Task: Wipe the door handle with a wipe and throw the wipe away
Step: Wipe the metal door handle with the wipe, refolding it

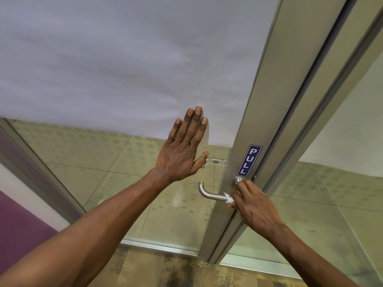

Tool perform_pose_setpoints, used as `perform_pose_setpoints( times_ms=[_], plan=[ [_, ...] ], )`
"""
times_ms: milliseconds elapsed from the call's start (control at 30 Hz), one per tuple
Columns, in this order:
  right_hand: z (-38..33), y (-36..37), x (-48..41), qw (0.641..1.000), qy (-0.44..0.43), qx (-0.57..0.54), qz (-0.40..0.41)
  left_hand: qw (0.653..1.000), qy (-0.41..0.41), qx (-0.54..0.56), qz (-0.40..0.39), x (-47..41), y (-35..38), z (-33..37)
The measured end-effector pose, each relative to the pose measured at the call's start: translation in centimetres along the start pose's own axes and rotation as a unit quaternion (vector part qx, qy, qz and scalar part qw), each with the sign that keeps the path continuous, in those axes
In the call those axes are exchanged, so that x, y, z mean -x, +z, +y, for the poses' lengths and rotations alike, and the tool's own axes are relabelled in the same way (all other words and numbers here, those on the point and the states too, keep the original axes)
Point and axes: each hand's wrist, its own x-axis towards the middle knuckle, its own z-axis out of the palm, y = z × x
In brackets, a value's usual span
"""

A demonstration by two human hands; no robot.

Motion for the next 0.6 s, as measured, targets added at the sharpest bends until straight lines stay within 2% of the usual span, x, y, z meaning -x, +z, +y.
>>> perform_pose_setpoints(
  times_ms=[100,200,333,600],
  plan=[
    [-2.9,-0.8,-1.2,0.996,0.076,-0.039,-0.023,1.0,0.0,-0.003,-0.001,0.1,0.0,0.1],
    [-6.6,-2.3,-3.3,0.984,0.145,-0.07,-0.079,1.0,-0.004,-0.004,0.001,0.1,0.1,0.1],
    [-10.0,-4.0,-6.3,0.969,0.192,-0.092,-0.127,1.0,-0.003,-0.005,0.0,0.0,-0.2,0.4],
    [-12.8,-3.4,-11.2,0.926,0.341,-0.109,-0.123,1.0,-0.002,-0.01,-0.001,0.1,-0.5,0.2]
  ],
)
